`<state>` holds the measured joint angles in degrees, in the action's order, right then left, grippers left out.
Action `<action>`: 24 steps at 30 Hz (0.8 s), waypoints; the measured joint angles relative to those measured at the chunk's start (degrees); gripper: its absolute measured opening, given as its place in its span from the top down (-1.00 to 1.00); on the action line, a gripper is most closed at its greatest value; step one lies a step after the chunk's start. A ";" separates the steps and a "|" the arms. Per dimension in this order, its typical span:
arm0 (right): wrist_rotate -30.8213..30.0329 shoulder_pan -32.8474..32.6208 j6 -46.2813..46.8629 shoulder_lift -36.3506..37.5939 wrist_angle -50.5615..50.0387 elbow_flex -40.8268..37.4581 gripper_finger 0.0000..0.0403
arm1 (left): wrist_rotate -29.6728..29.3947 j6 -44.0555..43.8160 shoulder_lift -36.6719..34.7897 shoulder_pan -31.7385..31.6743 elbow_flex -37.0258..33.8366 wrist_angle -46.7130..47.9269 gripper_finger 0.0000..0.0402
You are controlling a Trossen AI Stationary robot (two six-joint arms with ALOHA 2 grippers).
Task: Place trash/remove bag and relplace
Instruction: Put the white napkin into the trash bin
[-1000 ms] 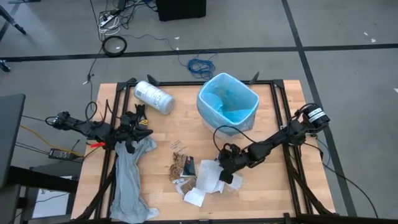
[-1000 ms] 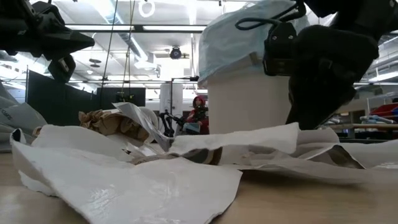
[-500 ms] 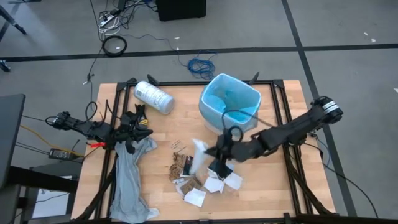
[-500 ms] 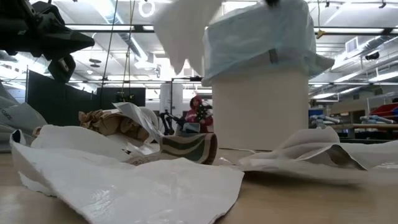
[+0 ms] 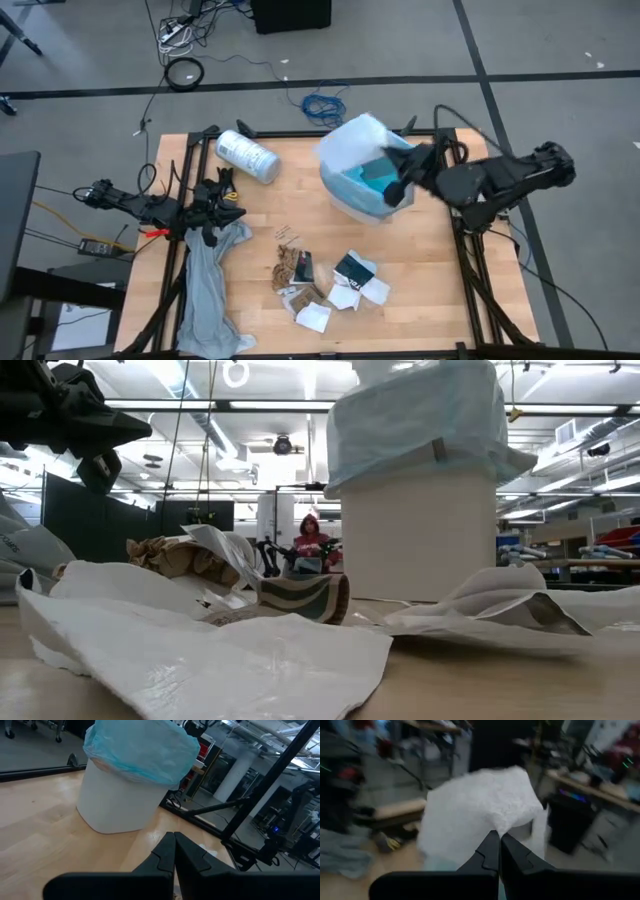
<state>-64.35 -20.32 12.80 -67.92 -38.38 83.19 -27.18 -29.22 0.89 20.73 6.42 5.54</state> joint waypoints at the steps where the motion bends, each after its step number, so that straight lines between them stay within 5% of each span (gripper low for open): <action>1: 0.15 0.73 3.18 0.77 -3.82 -0.12 1.00 | 0.00 0.00 0.00 0.00 0.00 0.02 0.93; 6: 9.38 4.19 14.86 1.77 -16.79 -0.14 1.00 | 0.00 0.01 0.00 0.00 0.00 0.17 0.93; 11: 18.72 6.02 16.10 0.22 -20.71 -0.21 0.90 | 0.00 0.01 0.00 0.00 0.00 0.40 0.93; 18: 26.22 5.40 11.99 0.04 -14.70 3.21 0.20 | -0.04 0.01 0.02 -0.02 0.00 0.44 0.93; 24: 36.95 -2.01 12.55 -1.33 -4.47 4.43 -0.34 | -0.03 0.01 0.01 -0.02 0.00 0.42 0.93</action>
<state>-27.41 -22.33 25.35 -69.24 -42.85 87.62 -27.21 -29.21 0.90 20.71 6.42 5.96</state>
